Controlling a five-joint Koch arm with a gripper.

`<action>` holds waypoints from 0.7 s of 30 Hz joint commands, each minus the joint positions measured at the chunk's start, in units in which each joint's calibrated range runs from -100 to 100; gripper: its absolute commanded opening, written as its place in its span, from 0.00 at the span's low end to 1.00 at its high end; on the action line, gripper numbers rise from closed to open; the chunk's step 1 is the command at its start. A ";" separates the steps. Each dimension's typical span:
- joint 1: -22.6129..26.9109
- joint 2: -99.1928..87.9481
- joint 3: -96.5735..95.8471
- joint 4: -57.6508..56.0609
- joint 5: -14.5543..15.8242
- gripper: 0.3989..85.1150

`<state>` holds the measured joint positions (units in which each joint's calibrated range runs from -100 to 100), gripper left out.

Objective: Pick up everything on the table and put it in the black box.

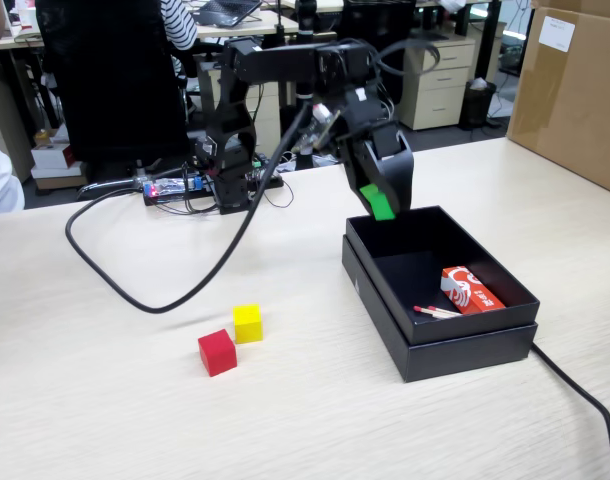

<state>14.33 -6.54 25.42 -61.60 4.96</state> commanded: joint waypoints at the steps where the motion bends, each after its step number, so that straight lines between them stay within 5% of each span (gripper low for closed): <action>1: 0.39 2.58 4.59 -0.13 0.73 0.01; 16: 0.34 17.95 4.86 -1.60 1.61 0.01; 21: 0.34 21.28 4.04 -1.77 1.66 0.13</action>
<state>14.73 15.21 26.97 -62.45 6.67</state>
